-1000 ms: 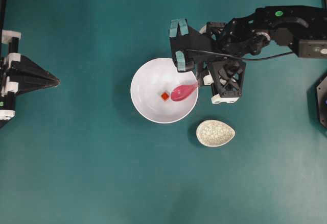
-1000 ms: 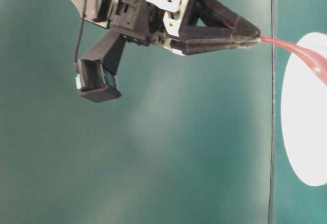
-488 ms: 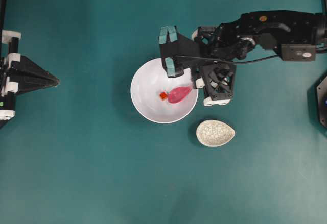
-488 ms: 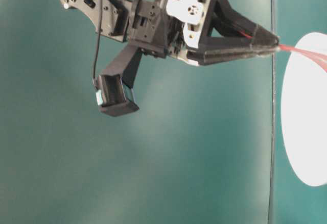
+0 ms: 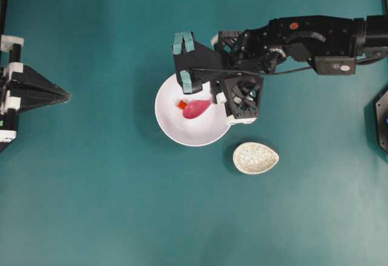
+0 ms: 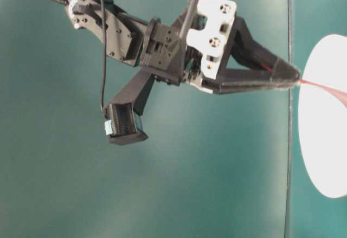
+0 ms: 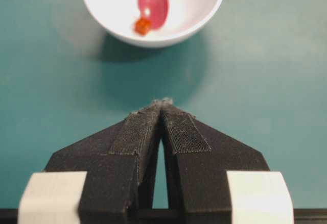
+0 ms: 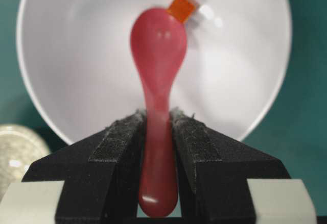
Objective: Grip the spoon and scoop the red block from the bowl with right arm.
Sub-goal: 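Lower the spoon bowl into the white bowl beside the red cube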
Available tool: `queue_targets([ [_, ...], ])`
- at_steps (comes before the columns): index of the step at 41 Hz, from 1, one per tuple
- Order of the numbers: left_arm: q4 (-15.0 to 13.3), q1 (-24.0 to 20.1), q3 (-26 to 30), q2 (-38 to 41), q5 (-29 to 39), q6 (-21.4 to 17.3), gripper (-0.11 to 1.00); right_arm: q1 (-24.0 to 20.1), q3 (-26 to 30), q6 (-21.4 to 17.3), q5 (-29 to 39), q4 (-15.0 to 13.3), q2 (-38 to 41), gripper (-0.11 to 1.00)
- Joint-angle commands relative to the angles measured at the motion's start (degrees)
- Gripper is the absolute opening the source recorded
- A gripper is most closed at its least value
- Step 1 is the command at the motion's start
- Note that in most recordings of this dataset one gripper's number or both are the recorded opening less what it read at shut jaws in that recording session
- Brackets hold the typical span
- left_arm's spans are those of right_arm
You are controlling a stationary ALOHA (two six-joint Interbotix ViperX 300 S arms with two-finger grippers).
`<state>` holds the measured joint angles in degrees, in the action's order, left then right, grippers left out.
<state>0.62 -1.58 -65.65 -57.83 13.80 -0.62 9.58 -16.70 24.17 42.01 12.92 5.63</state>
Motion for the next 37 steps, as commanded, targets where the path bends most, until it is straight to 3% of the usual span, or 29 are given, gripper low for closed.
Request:
queue_targets([
  [1,0.18,0.09,1.76,0.18,-0.26,-0.09,0.0,-0.09,1.85,-0.09,-0.53,-0.7,-0.79,0.24],
  [10,0.18,0.09,1.76,0.18,-0.26,-0.09,0.0,-0.09,1.93,-0.44,-1.93,-1.32,-0.7,0.24],
  [24,0.18,0.09,1.76,0.18,0.26,-0.09,0.0,-0.09,1.93,-5.27,-4.22,-1.14,-0.7,0.24],
  [37,0.18,0.09,1.85,0.18,0.26,-0.09,0.0,-0.09,1.14,-6.15,-5.45,-0.26,-1.58,0.24],
])
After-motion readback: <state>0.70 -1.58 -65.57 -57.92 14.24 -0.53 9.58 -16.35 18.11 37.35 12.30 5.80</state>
